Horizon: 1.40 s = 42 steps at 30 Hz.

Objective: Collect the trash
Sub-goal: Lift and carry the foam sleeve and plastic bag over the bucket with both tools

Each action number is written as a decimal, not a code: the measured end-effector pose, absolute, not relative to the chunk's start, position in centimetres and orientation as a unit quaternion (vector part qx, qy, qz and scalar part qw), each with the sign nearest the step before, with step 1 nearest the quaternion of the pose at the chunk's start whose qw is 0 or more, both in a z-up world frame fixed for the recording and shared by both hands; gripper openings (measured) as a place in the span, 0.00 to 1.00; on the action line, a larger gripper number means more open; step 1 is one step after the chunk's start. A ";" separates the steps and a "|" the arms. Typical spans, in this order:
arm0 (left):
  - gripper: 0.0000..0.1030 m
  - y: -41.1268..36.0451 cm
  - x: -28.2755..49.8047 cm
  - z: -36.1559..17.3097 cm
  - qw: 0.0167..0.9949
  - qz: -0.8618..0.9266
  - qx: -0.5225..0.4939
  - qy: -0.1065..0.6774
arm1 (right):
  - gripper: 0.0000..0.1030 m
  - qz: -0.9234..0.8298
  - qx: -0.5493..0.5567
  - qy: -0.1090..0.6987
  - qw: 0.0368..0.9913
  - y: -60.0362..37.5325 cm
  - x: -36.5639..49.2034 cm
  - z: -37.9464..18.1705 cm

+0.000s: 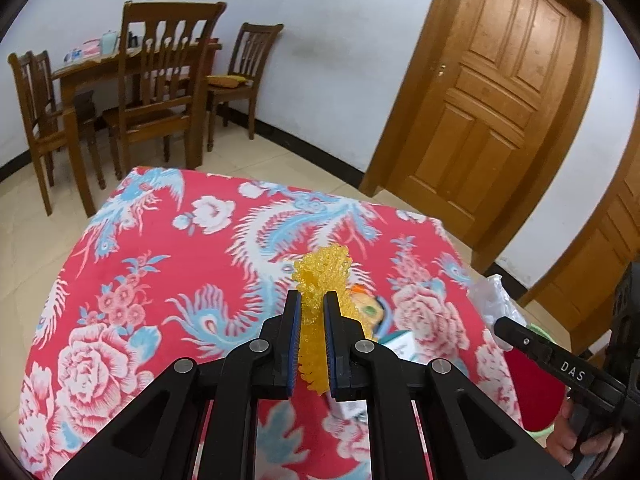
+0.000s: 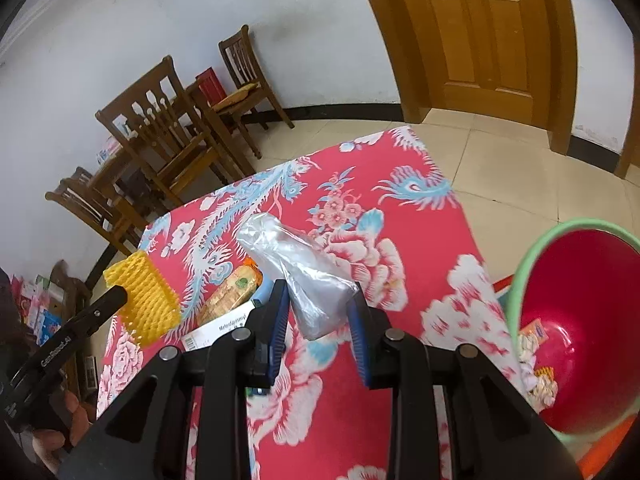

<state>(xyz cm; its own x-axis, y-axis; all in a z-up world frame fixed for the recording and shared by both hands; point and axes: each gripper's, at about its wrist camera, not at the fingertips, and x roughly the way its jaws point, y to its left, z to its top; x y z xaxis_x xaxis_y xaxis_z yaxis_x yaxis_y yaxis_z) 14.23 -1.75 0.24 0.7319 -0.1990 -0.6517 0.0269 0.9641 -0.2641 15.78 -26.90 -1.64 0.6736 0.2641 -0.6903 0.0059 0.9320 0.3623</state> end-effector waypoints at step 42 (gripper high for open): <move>0.10 -24.0 10.2 0.2 0.879 -0.268 -0.009 0.395 | 0.32 -0.104 0.255 0.359 0.892 -43.1 2.6 -2.8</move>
